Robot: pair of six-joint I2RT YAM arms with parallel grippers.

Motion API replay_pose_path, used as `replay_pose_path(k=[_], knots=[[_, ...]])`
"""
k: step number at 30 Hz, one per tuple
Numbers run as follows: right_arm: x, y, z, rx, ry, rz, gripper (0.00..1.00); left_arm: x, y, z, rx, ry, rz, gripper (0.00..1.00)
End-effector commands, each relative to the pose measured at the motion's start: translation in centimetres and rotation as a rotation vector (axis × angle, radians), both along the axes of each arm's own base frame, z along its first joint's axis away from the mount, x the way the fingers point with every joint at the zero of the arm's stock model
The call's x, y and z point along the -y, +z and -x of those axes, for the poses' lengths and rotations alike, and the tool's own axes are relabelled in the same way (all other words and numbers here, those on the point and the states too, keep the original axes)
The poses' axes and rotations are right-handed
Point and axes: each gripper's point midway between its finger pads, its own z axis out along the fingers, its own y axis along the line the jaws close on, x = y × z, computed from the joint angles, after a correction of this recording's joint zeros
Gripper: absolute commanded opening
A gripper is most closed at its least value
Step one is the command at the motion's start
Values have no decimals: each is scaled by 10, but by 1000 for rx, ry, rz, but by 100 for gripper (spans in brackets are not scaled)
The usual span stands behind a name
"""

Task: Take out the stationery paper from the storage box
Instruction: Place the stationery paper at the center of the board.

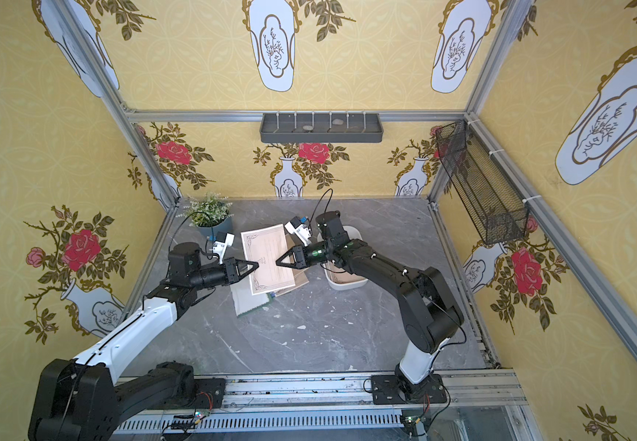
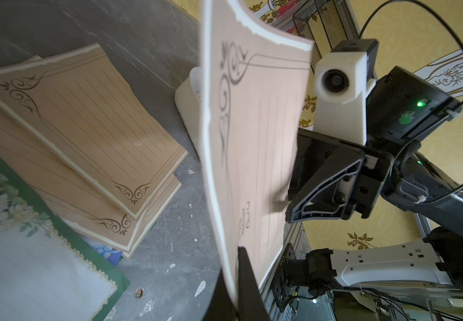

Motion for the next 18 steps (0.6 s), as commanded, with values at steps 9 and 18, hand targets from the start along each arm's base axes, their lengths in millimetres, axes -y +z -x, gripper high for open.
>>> replay_pose_path(k=[9, 18], knots=[[-2, -22, -1, -6, -9, 98, 0, -1, -2, -3, 9, 5, -18, 0], [18, -41, -26, 63, -168, 260, 62, -18, -22, -13, -42, 112, -127, 0]])
